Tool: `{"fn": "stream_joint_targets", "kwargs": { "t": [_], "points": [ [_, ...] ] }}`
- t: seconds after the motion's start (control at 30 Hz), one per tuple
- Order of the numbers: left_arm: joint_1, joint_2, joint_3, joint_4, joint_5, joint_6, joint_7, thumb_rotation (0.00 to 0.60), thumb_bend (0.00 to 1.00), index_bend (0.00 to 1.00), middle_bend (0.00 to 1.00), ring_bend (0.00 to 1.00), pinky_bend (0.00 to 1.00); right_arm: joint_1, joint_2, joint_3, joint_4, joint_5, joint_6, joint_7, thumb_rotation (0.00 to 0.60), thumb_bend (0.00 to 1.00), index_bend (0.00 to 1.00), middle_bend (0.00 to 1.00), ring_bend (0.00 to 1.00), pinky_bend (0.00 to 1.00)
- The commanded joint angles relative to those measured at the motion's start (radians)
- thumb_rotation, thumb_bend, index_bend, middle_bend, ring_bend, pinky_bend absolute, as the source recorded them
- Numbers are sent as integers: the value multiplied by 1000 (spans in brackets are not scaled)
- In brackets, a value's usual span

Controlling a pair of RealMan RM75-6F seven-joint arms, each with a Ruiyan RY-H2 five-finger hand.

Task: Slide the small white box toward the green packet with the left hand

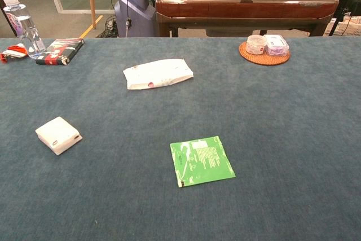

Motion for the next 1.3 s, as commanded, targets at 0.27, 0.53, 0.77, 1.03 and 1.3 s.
{"fn": "stream_joint_targets", "kwargs": {
  "t": [0.27, 0.53, 0.77, 1.03, 1.3],
  "points": [
    [7, -9, 6, 11, 18, 19, 2, 600, 189, 423, 233, 286, 556, 8, 8, -1, -11, -15, 0, 16, 600, 0, 427, 286, 217, 234],
    [-10, -31, 1, 2, 77, 48, 37, 600, 187, 226, 69, 270, 556, -2, 22, 4, -25, -28, 35, 27, 600, 0, 427, 286, 217, 235],
    [-88, -18, 18, -29, 126, -68, 36, 600, 76, 70, 0, 225, 534, -7, 28, 5, -33, -32, 50, 23, 600, 0, 427, 286, 217, 235],
    [-177, -21, 16, -31, 95, -224, 30, 600, 0, 0, 0, 41, 340, -14, 34, 6, -37, -35, 65, 24, 600, 0, 427, 286, 217, 235],
    [-227, -64, -12, 0, 53, -274, 36, 600, 0, 0, 0, 0, 182, -21, 42, 8, -46, -40, 80, 24, 600, 0, 427, 286, 217, 235]
  ]
}}
